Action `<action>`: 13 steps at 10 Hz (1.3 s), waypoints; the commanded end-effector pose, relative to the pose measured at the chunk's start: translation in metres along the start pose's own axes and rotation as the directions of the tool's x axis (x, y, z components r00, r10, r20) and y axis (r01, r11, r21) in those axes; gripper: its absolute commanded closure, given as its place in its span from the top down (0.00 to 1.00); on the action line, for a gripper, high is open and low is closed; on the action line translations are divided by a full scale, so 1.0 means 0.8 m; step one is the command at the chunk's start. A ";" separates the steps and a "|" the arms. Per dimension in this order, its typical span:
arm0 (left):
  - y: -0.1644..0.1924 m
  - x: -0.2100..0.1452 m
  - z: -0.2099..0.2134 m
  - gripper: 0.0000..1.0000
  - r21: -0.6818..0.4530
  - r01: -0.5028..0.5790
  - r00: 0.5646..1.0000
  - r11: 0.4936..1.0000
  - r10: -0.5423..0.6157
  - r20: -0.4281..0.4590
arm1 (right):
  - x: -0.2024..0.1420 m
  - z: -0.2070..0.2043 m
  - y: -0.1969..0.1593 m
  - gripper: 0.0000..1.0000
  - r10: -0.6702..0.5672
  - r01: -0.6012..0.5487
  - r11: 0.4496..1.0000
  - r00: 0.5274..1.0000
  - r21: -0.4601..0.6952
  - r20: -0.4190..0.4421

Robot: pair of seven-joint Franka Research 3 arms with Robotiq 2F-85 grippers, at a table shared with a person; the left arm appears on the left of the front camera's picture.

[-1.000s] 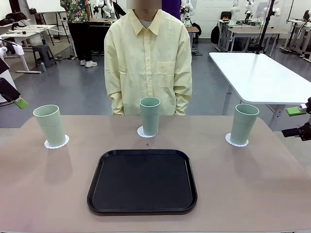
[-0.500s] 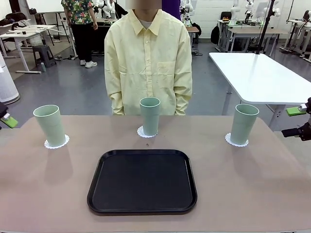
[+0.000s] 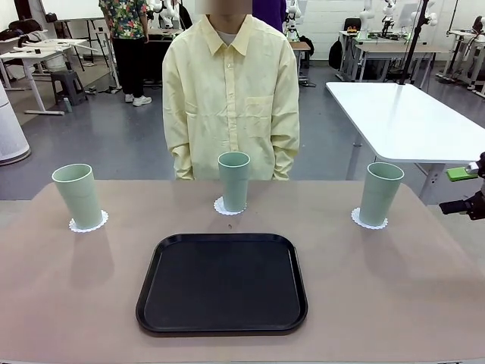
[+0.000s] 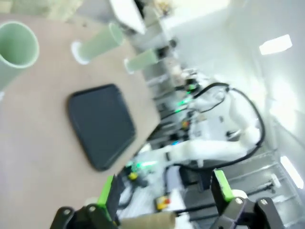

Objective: Place coasters on the table and set cups on them.
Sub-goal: Take one Reusable plastic cup from the Flat Tray and place it on a coaster set by the human.

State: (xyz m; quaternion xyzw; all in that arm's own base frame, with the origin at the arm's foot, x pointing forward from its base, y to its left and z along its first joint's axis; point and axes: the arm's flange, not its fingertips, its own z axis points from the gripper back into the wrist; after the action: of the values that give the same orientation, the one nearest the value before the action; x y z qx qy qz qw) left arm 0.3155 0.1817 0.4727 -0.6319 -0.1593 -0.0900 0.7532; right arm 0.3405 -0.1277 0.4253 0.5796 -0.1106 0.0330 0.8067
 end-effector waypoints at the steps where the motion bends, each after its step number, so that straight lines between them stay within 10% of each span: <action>1: 0.045 0.015 0.031 1.00 -0.054 -0.077 0.996 0.996 0.079 0.035 | -0.002 -0.001 0.002 1.00 0.008 -0.009 1.000 1.000 0.011 0.004; 13: 0.076 0.012 0.078 1.00 -0.002 -0.143 0.987 0.990 0.143 0.067 | -0.002 -0.001 0.002 1.00 0.008 -0.009 1.000 1.000 0.011 0.004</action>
State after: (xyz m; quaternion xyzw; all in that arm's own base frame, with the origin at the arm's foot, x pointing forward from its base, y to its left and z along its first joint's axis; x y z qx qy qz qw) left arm 0.3375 0.2544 0.4283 -0.6420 -0.1375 -0.0150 0.7541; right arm 0.3405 -0.1276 0.4253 0.5796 -0.1106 0.0332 0.8067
